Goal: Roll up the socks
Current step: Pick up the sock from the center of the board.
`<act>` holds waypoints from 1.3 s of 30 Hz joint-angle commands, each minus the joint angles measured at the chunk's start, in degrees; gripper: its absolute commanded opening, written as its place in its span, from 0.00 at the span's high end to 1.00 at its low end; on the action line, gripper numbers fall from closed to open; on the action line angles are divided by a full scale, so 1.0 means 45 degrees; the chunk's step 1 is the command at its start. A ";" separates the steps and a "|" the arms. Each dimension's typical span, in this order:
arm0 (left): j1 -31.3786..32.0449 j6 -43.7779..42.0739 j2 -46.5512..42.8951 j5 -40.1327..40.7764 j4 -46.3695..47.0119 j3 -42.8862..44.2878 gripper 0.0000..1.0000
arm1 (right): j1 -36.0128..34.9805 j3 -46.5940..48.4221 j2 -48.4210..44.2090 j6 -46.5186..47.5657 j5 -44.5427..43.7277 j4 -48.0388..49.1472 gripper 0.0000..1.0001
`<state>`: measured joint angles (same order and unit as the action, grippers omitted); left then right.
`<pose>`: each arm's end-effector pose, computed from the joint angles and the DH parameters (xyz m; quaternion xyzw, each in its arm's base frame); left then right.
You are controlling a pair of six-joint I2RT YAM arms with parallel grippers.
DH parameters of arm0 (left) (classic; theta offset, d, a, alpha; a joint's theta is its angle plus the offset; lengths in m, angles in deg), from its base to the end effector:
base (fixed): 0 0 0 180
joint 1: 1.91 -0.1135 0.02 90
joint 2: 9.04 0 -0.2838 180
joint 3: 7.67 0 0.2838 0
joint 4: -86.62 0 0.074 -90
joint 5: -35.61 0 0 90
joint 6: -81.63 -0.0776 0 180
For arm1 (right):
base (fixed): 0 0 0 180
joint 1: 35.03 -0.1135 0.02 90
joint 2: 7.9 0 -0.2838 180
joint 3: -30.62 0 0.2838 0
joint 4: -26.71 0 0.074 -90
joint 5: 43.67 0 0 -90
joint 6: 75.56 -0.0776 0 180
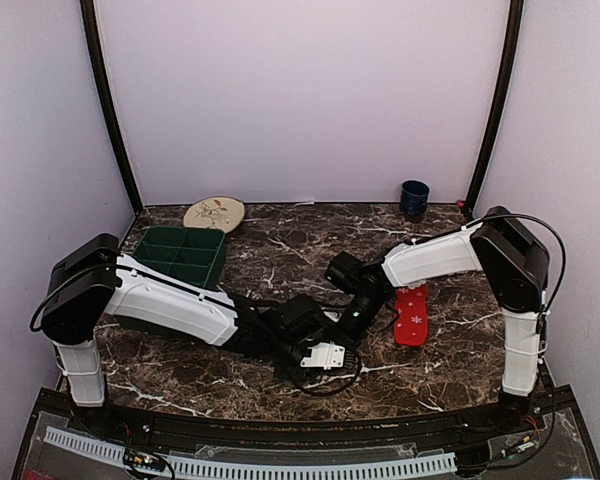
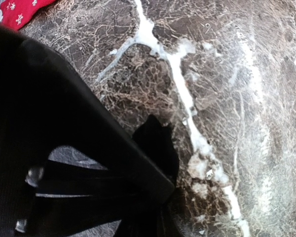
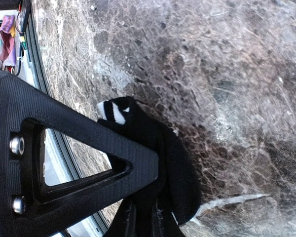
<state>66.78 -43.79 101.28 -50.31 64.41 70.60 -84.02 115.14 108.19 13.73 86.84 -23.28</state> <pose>0.1678 -0.4149 0.1061 0.7434 0.5935 -0.0553 0.3035 0.2285 0.3395 0.0882 0.4059 -0.8434 -0.3423 0.0824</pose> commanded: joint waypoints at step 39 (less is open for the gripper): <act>-0.2083 0.4660 -0.0750 -0.0624 -0.3602 0.1254 1.00 | 0.0929 -0.4707 -0.5377 -0.3300 -0.4853 0.3847 0.57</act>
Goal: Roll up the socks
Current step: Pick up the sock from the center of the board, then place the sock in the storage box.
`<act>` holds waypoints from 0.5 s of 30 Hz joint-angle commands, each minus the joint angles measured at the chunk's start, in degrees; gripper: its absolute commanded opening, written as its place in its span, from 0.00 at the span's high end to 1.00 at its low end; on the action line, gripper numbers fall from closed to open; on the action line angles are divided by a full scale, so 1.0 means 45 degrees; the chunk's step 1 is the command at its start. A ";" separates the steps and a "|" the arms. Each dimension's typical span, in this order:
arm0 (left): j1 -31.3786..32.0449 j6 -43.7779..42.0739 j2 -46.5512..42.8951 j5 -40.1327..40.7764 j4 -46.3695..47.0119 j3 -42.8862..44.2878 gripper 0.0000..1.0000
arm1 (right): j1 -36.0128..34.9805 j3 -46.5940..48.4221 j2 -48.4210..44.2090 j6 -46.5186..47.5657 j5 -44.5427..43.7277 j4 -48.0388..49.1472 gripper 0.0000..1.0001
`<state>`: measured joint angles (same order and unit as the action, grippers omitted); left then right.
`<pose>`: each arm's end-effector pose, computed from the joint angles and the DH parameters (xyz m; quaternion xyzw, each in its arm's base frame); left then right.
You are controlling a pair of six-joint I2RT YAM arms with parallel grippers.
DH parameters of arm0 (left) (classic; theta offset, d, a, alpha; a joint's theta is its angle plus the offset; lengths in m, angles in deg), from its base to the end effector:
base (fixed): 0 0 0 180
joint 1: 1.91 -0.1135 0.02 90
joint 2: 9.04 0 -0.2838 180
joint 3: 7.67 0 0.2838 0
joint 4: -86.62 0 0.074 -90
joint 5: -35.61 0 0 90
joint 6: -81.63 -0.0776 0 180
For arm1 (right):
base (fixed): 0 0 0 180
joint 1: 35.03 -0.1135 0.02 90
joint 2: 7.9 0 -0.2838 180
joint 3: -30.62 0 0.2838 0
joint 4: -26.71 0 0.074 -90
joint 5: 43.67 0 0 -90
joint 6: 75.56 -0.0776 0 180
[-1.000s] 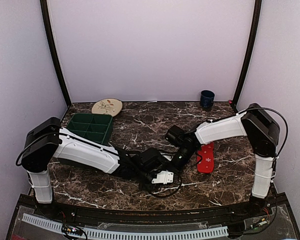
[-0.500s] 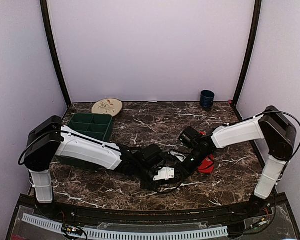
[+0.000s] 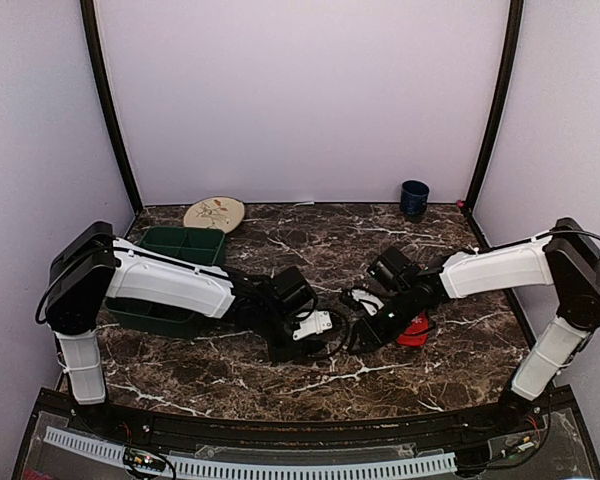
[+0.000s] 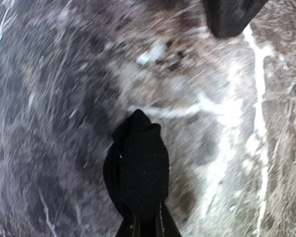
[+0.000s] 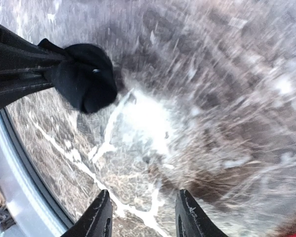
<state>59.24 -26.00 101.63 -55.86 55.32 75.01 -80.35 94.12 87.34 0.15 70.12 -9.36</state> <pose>0.2145 -0.3935 0.1155 0.6145 0.7430 -0.1096 0.2413 0.2182 0.2652 0.1125 -0.2951 0.9146 0.2691 0.0629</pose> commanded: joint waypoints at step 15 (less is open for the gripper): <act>-0.2694 0.1811 -0.4271 0.4563 -0.3174 0.0945 1.00 | 0.0156 0.1036 -0.0340 0.0056 -0.1733 0.1358 0.58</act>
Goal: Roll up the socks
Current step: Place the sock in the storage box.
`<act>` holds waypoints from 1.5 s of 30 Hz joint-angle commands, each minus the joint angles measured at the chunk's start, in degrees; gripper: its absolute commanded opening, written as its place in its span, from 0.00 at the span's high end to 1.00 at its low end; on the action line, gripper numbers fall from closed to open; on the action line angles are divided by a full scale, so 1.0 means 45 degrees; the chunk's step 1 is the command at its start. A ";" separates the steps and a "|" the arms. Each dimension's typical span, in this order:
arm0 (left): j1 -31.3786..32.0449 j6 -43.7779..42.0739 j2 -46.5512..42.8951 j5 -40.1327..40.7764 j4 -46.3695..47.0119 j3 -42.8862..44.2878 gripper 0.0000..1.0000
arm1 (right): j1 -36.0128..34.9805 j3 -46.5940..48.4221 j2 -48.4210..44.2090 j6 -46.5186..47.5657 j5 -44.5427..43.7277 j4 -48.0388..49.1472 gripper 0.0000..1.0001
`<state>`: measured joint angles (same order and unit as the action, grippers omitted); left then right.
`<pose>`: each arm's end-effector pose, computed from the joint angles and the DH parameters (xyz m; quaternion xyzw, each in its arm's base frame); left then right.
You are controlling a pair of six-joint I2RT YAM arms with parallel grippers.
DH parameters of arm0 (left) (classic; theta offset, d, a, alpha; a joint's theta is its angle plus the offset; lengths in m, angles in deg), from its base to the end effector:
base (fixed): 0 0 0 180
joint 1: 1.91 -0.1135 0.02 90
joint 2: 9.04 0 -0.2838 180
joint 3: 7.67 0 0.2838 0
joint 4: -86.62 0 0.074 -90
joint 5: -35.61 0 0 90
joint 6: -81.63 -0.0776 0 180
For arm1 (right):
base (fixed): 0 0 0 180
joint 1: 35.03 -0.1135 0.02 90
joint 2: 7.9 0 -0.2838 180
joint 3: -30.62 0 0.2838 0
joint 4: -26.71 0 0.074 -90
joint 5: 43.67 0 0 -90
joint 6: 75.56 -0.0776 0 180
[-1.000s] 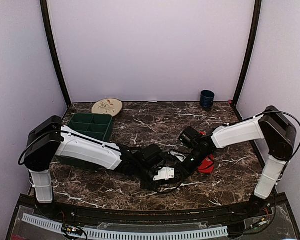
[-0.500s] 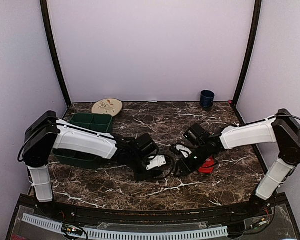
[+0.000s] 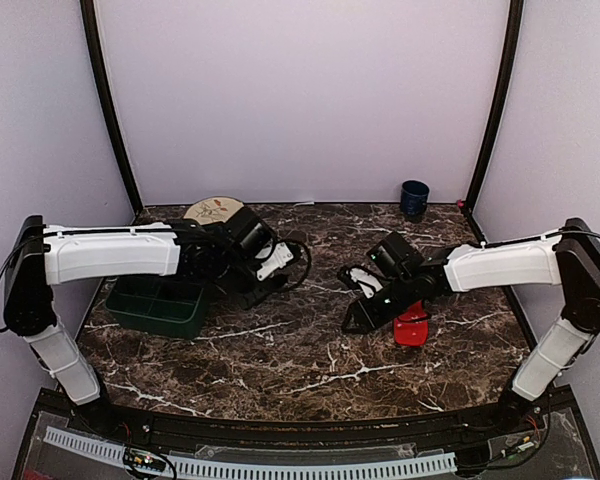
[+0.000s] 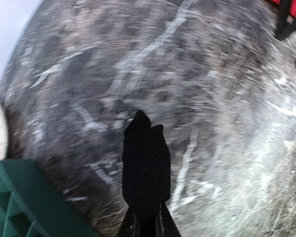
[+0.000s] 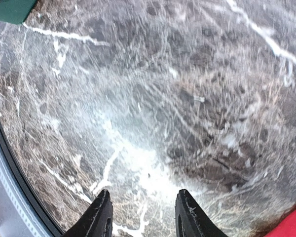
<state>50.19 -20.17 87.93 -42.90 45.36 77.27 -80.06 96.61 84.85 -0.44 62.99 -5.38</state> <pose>0.2712 -0.3233 0.2158 0.4730 0.8180 -0.0187 0.3269 0.2413 0.2731 0.1422 -0.2854 0.9102 0.2536 0.1605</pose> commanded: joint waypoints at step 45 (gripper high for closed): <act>-0.5637 0.0082 -0.1305 0.0640 -0.4291 -0.1403 1.00 | 0.0077 0.1388 0.0290 0.0840 0.0078 -0.0022 0.57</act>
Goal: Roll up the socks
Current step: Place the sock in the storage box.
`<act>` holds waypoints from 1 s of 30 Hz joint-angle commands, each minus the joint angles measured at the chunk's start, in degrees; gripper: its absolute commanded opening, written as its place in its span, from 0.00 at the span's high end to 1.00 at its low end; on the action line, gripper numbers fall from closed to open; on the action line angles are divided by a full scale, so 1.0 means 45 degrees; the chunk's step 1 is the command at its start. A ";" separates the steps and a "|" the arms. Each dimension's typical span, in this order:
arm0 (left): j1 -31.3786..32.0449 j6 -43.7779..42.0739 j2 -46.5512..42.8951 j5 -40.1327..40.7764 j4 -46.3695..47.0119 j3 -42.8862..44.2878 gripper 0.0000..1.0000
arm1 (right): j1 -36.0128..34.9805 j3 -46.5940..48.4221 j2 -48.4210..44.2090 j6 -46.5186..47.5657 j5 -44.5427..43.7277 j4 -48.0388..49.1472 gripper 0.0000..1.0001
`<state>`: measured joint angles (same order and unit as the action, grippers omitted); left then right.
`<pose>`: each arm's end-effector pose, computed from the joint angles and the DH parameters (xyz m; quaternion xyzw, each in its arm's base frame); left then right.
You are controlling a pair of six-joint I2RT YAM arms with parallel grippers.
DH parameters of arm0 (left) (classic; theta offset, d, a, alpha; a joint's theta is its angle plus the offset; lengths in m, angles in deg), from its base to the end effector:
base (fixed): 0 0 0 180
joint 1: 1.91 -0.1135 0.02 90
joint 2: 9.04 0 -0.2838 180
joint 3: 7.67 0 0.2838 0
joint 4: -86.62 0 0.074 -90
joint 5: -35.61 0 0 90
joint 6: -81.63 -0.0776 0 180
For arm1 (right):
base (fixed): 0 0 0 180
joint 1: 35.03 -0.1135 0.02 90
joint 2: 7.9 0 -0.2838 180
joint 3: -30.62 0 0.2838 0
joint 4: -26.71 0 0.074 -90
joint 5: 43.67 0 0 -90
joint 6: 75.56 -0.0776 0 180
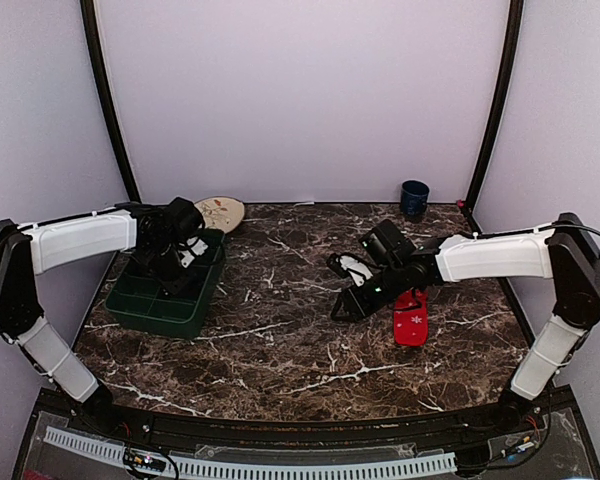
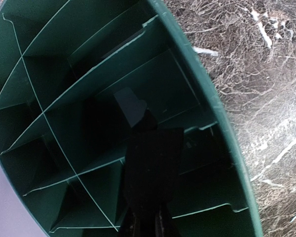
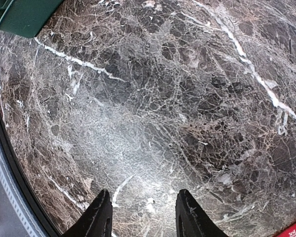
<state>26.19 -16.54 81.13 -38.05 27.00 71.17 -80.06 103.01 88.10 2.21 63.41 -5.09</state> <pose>0.3169 -0.1445 0.2012 0.2815 0.9350 0.1097 0.1856 0.2622 0.2947 0.1601 -0.3089 0.8933 0.2653 0.1901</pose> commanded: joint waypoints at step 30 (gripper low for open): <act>-0.1561 -0.2767 0.3071 -0.1604 -0.0715 0.1619 0.94 | 0.0072 0.0391 -0.0119 0.0628 -0.0366 -0.0706 0.57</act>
<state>20.24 -27.51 94.33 -44.63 24.55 76.89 -80.06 103.49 88.02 4.41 62.71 -8.11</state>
